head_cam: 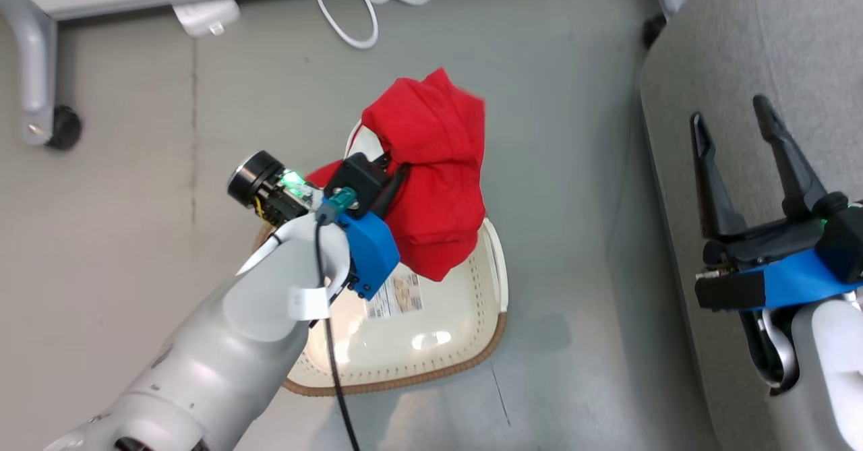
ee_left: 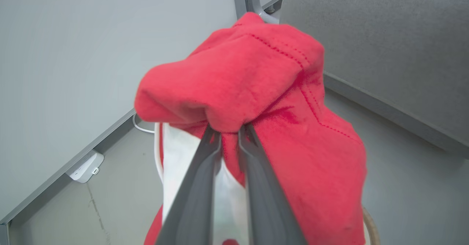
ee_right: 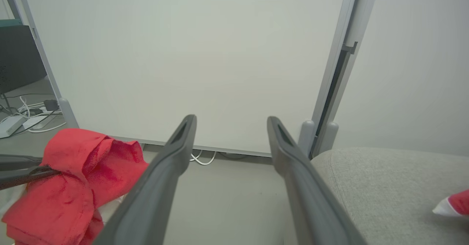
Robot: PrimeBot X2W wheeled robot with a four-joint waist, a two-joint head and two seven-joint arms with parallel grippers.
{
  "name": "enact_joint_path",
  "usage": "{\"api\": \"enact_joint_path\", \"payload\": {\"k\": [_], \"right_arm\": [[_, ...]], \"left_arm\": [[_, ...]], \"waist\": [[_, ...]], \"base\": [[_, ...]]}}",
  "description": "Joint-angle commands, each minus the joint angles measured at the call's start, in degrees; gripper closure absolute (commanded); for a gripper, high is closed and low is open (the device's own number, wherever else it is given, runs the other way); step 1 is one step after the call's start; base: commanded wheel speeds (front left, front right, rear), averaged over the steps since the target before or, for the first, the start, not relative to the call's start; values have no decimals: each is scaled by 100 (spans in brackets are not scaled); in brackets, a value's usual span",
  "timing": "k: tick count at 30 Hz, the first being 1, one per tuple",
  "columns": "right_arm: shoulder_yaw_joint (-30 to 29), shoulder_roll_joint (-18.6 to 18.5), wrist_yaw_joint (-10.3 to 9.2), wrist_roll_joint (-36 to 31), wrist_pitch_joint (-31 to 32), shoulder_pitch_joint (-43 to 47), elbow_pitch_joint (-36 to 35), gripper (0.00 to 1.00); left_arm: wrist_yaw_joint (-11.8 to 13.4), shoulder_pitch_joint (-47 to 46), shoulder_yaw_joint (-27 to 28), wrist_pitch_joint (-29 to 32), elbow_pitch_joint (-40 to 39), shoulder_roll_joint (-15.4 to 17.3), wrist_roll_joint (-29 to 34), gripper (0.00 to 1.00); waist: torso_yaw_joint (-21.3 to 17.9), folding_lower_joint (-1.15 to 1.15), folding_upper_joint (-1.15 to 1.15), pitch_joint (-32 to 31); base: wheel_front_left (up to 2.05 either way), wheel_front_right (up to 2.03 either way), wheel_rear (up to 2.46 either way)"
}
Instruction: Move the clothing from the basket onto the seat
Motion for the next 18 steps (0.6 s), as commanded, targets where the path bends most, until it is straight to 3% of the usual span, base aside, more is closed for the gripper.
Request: {"api": "enact_joint_path", "payload": {"k": [1,10,18], "right_arm": [[-9,-19,1,13,-21,116,26,0],[-8,83,1,68,-22,660,159,0],[34,161,1,99,-22,1006,256,0]], "left_arm": [[55,144,109,-24,-109,121,-18,100],[342,786,1147,-27,-1525,439,114,100],[333,1360,1579,-27,-2314,298,379,100]], "waist": [[178,1,-1,-380],[188,1,-1,-1061],[189,1,-1,-1585]], "base": [[0,0,0],[0,0,0],[0,0,0]]}}
